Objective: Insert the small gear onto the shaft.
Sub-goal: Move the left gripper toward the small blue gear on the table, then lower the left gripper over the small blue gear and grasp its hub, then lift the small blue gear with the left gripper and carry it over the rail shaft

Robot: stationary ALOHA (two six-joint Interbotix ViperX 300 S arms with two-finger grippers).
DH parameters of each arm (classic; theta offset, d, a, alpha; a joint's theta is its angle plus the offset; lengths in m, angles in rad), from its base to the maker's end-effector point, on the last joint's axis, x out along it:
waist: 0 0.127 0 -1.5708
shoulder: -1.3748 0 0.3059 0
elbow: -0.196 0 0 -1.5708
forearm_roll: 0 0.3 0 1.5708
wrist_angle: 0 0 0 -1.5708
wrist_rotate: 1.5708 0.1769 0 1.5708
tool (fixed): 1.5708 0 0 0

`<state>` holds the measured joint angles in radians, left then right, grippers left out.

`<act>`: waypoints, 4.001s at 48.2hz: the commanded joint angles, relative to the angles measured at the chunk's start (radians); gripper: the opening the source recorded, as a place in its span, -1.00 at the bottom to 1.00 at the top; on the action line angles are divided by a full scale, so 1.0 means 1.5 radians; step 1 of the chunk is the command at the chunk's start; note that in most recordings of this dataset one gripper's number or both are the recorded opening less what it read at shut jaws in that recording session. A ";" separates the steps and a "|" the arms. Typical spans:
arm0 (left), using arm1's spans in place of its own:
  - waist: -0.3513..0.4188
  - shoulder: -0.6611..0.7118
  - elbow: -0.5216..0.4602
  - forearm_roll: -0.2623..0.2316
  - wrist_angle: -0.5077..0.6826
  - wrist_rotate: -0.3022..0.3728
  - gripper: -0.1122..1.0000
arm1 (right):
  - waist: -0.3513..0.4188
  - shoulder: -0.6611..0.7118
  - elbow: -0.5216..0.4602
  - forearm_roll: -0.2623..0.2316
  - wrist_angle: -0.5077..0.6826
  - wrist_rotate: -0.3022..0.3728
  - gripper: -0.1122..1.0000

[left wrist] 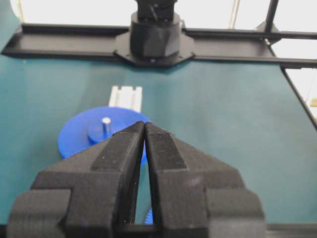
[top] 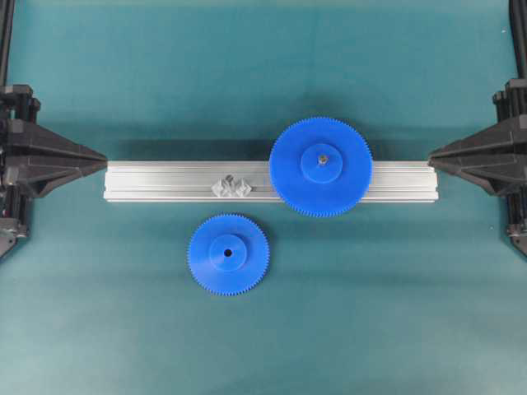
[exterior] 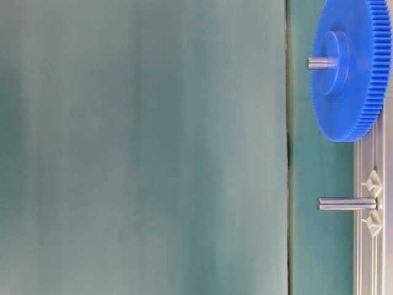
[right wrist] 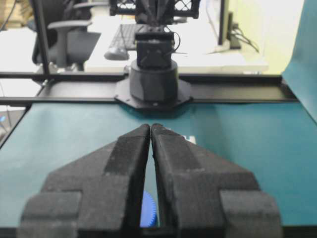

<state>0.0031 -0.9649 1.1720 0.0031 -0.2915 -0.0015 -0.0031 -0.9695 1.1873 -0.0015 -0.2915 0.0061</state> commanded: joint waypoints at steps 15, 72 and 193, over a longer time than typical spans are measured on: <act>-0.011 0.050 -0.085 0.008 0.121 -0.022 -0.82 | 0.003 0.003 -0.050 0.026 0.138 0.061 -0.71; -0.099 0.494 -0.336 0.008 0.373 -0.019 -0.59 | -0.047 0.120 -0.075 0.024 0.316 0.073 -0.71; -0.086 0.765 -0.465 0.010 0.473 -0.045 0.50 | -0.047 0.074 -0.050 0.024 0.317 0.073 -0.71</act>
<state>-0.1289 0.1902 0.4755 0.0169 0.4142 -0.0660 -0.0721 -0.8621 1.1213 0.0337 0.1933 0.1074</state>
